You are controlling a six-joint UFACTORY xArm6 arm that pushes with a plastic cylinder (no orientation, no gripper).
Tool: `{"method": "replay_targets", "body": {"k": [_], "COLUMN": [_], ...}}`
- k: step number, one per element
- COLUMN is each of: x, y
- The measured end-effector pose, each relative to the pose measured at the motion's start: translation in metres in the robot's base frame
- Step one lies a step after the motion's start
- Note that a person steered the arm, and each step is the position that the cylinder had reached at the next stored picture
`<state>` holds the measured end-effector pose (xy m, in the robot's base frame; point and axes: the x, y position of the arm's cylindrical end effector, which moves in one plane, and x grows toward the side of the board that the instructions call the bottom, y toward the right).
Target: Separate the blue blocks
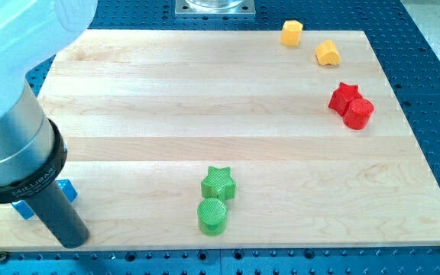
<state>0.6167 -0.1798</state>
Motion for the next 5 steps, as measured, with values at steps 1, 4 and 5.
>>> {"method": "replay_targets", "body": {"k": [1,4,5], "x": [-0.009,-0.043,-0.092], "y": [-0.005,-0.033,-0.050]}}
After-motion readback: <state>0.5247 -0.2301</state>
